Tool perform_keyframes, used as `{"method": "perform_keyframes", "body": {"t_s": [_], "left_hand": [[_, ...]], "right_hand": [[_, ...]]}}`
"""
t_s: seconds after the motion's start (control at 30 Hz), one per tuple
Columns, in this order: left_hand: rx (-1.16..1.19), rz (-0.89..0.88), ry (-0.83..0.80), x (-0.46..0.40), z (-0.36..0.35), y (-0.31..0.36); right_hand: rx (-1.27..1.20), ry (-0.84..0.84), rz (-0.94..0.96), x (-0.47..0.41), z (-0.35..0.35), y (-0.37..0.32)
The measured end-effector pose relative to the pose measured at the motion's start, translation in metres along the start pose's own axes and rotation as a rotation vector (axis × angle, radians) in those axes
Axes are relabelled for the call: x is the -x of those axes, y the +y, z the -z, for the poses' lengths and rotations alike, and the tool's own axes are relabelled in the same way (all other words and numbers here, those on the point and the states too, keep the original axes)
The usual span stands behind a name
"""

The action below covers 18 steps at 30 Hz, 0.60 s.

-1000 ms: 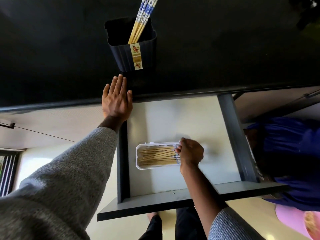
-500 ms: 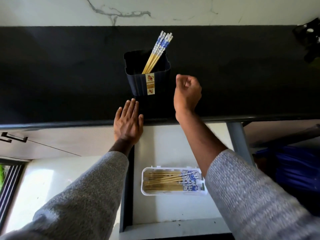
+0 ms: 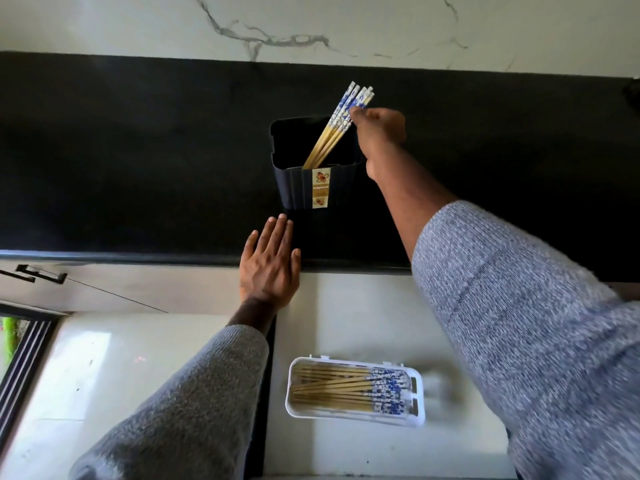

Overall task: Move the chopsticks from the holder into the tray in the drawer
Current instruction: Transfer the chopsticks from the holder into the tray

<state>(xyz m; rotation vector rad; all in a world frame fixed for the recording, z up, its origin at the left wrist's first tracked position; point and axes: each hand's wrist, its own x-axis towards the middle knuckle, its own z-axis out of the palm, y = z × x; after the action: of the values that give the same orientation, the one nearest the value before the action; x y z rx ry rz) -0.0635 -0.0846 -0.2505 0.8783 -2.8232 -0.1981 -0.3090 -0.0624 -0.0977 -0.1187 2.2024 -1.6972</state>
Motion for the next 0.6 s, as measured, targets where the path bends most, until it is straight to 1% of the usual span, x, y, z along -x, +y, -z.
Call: {"method": "perform_keyframes", "body": {"t_s": [0.07,0.17,0.33,0.43,0.53,0.6], "left_hand": [[0.001,0.001,0.003,0.000,-0.001,0.000],[0.001,0.001,0.001,0.000,-0.002,-0.001],[-0.002,0.008,-0.006,0.000,-0.003,-0.001],[-0.007,0.007,-0.015,0.000,-0.004,-0.002],[-0.005,0.004,-0.022,0.000,-0.003,-0.002],[0.000,0.002,-0.025,0.001,-0.001,-0.002]], "right_hand": [[-0.004,-0.006,-0.026,-0.003,-0.003,-0.003],[0.005,0.024,-0.012,-0.005,-0.009,-0.004],[0.027,0.074,0.048,-0.003,-0.013,-0.003],[-0.020,0.078,0.088,0.000,-0.009,-0.007],[-0.105,0.081,0.178,0.012,-0.001,-0.021],[-0.153,0.087,0.308,0.026,0.005,-0.030]]}}
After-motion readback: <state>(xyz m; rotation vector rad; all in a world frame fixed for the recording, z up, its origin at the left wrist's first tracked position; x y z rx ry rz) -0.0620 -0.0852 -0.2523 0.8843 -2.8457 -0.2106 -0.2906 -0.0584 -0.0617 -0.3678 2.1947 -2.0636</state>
